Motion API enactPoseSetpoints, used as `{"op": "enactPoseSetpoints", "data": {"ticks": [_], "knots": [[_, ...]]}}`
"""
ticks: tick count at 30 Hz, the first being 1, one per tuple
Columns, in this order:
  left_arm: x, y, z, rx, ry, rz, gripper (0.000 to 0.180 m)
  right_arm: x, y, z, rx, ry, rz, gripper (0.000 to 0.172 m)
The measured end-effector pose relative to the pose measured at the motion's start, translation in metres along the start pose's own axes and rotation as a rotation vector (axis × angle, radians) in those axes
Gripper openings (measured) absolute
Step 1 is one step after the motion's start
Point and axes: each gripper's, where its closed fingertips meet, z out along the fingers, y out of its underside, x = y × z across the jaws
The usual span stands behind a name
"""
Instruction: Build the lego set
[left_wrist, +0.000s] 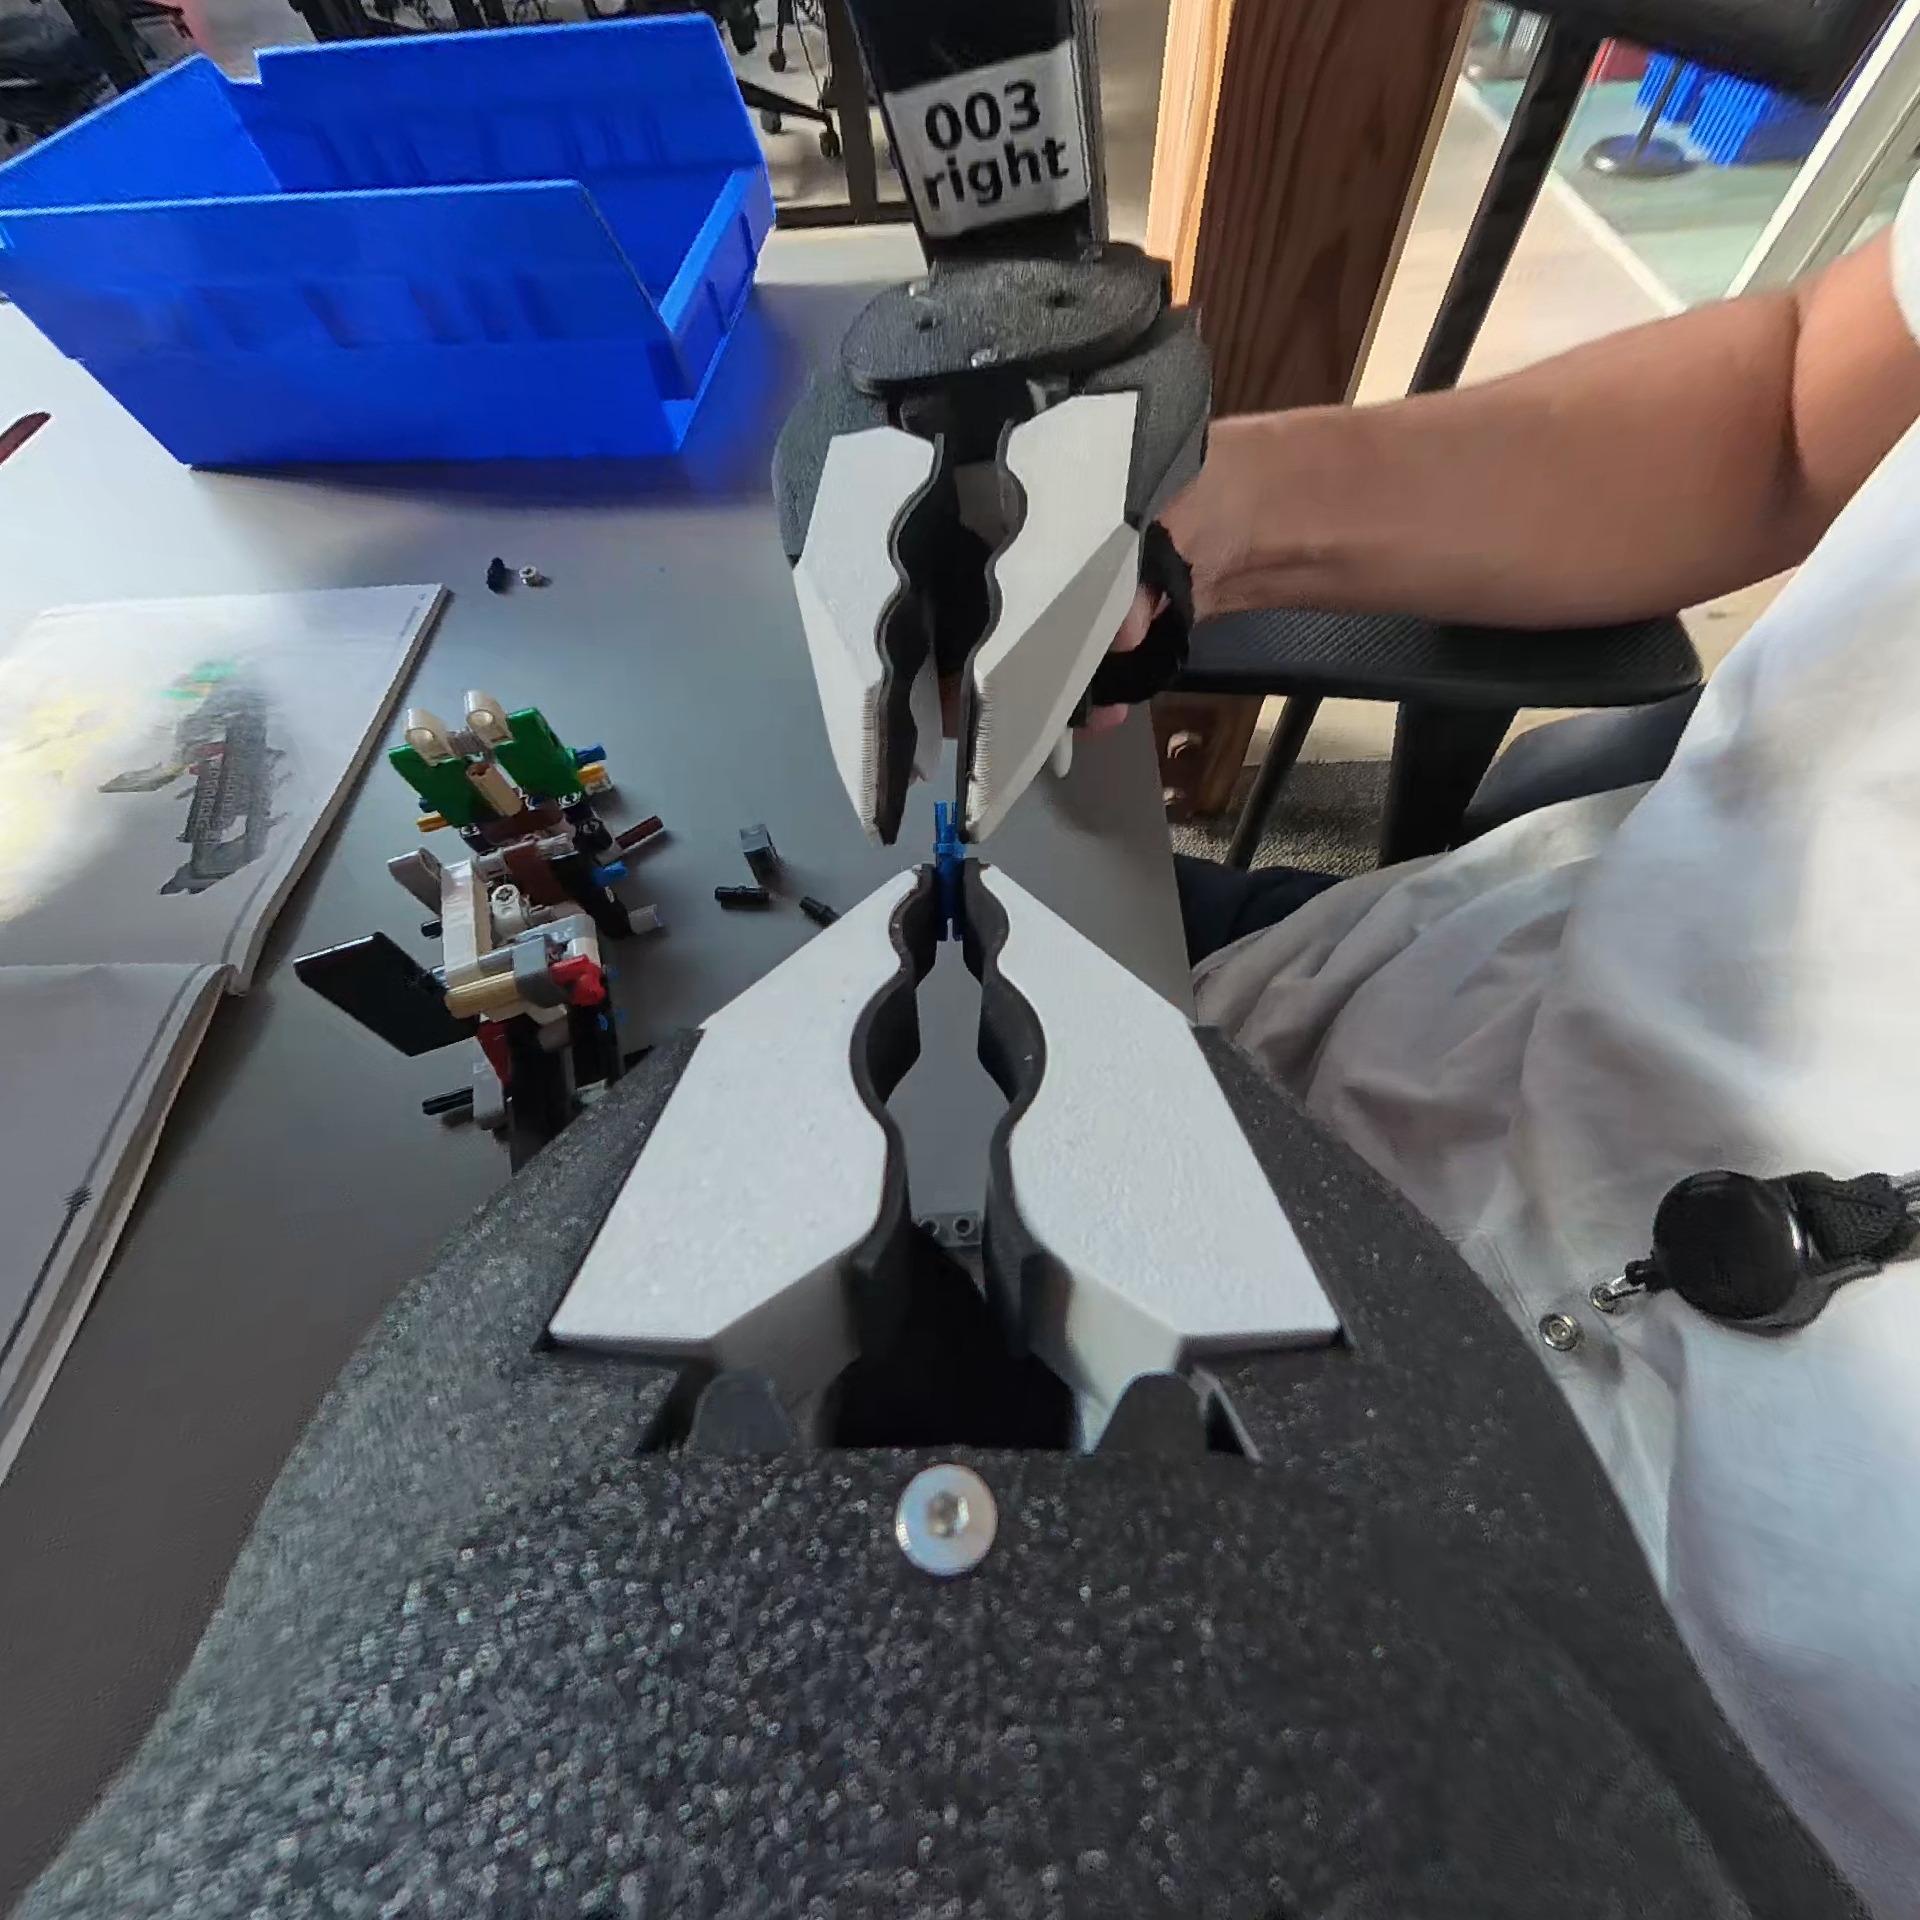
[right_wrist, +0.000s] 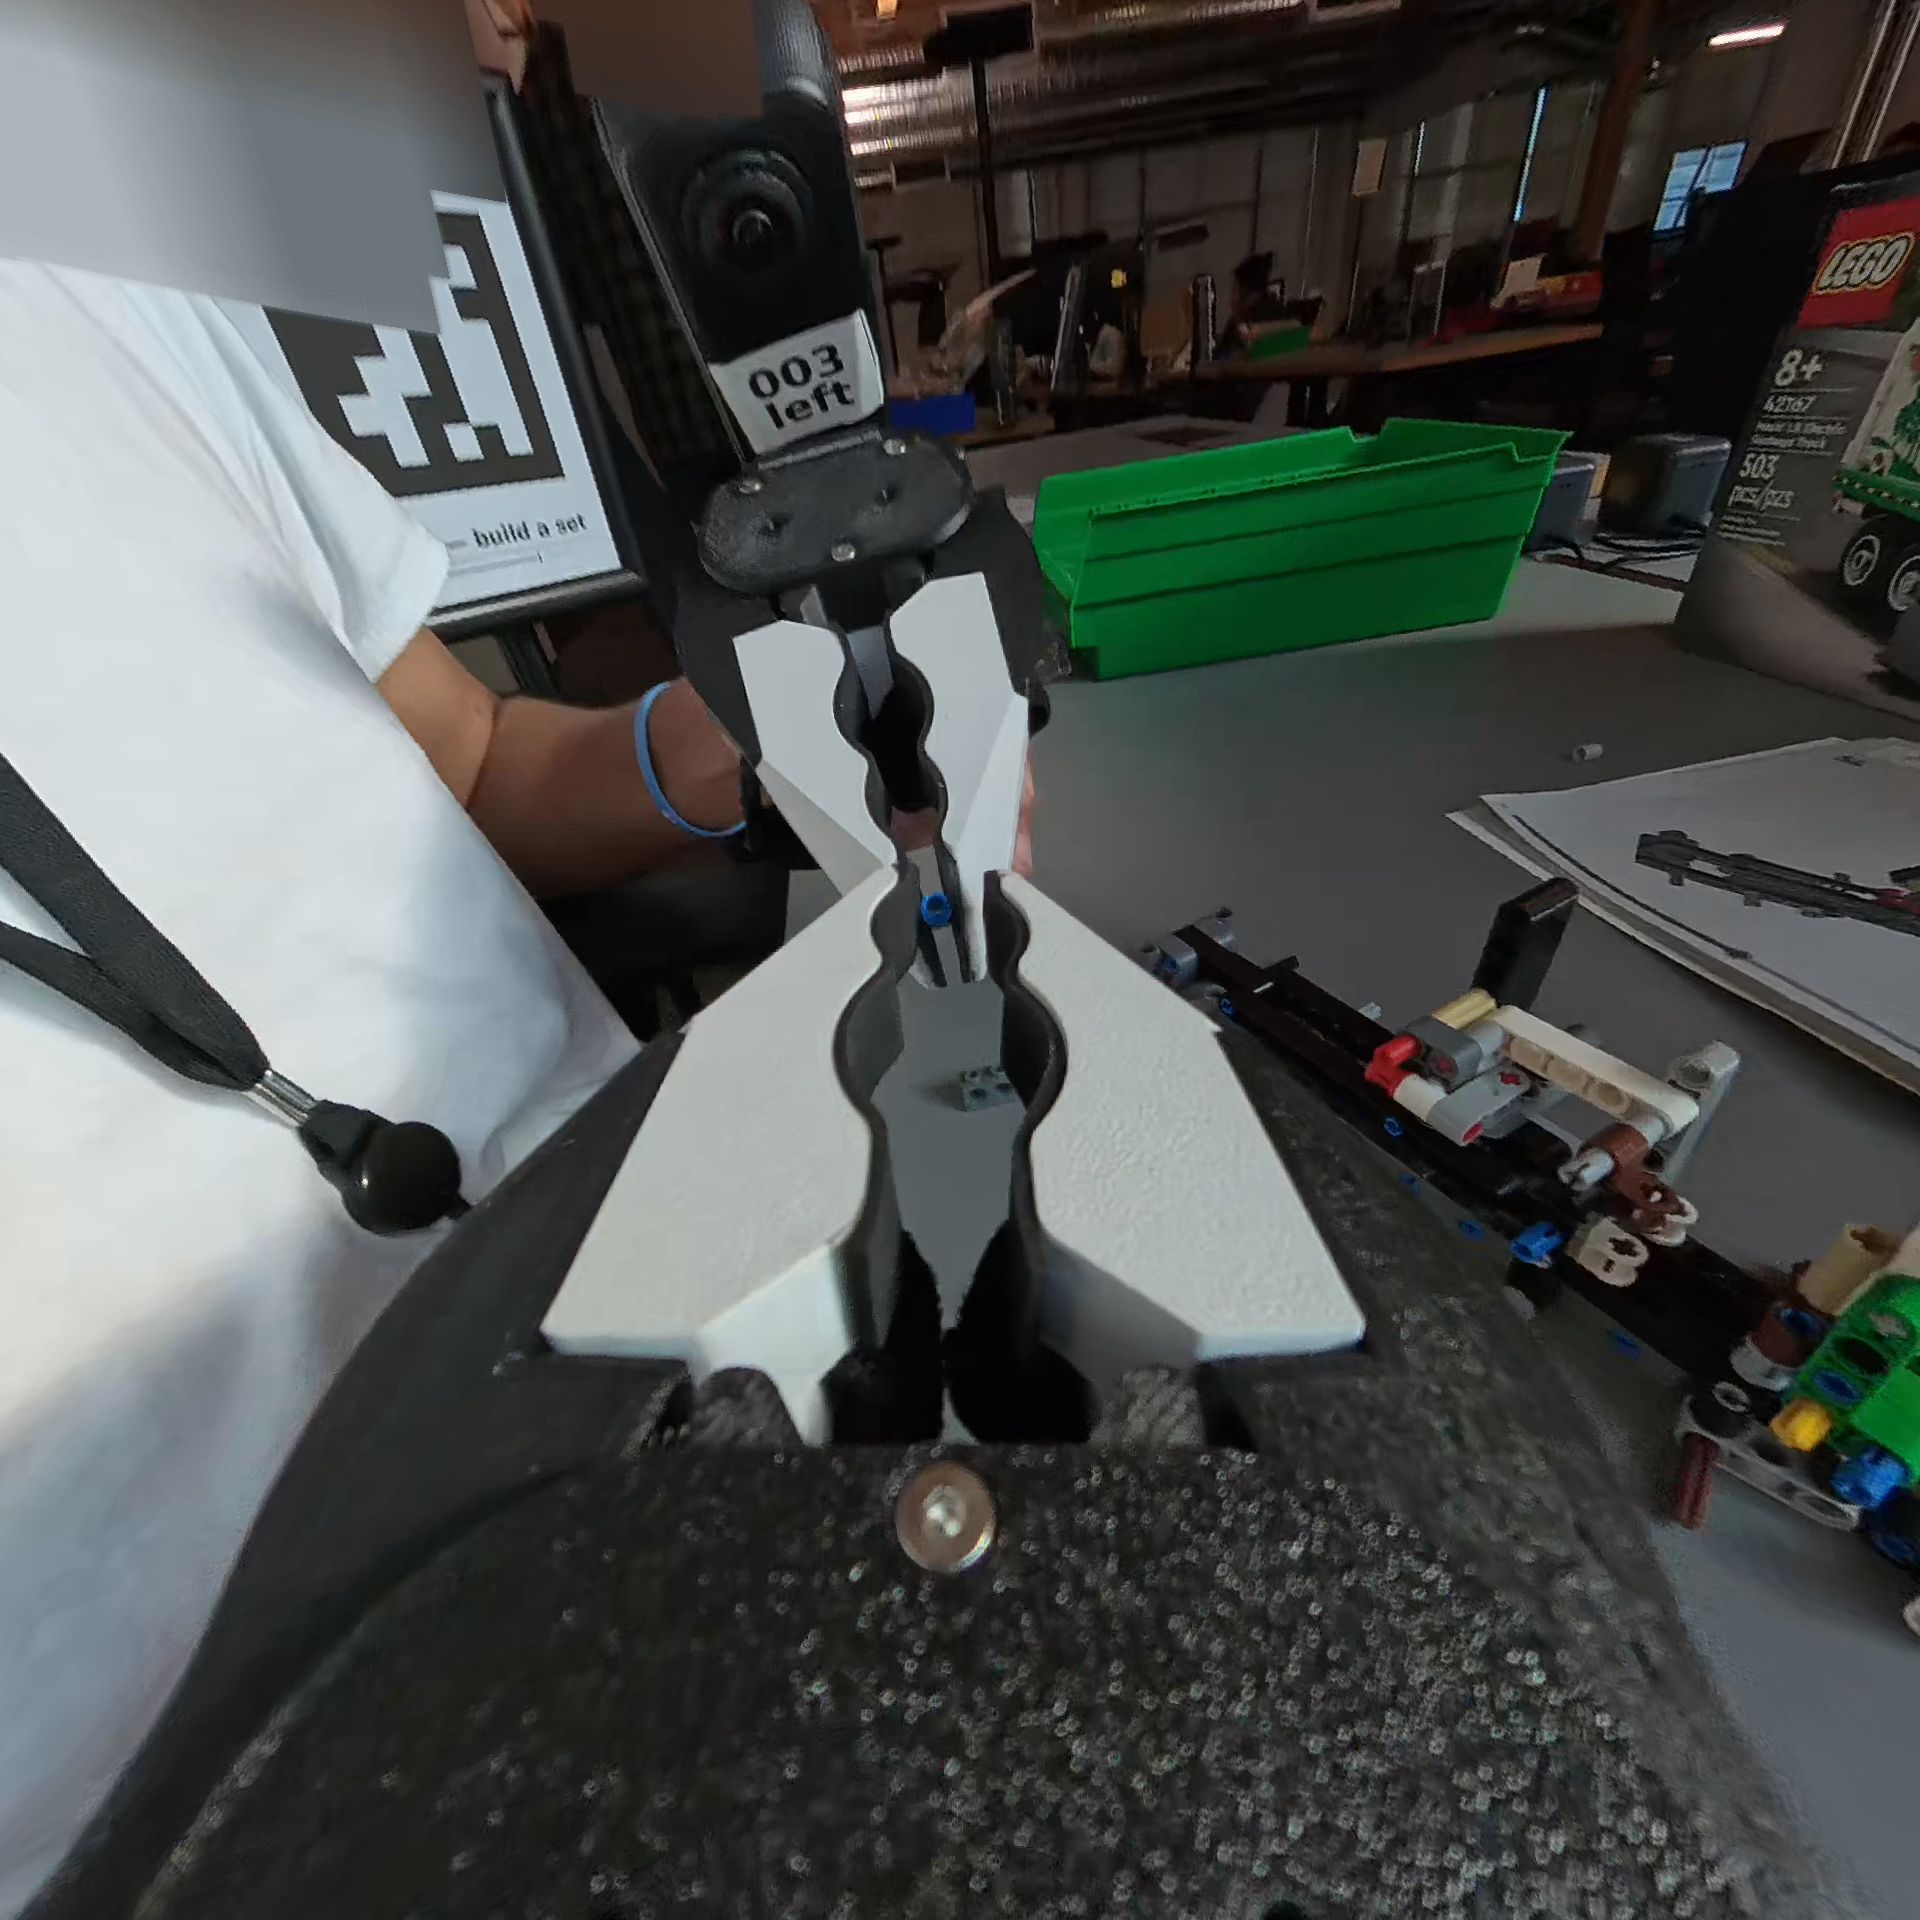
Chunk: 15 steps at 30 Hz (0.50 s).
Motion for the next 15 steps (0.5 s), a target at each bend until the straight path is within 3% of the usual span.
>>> {"op": "enactPoseSetpoints", "data": {"ticks": [8,15], "knots": [[0.008,-0.018,-0.004,0.163,0.09,-0.122,0.001,-0.012,-0.013,0.0,0.116,-0.091,0.043,0.006],[0.007,-0.019,-0.011,0.187,0.096,-0.132,0.003,-0.01,-0.014,0.0,0.129,-0.091,0.074,0.003]]}}
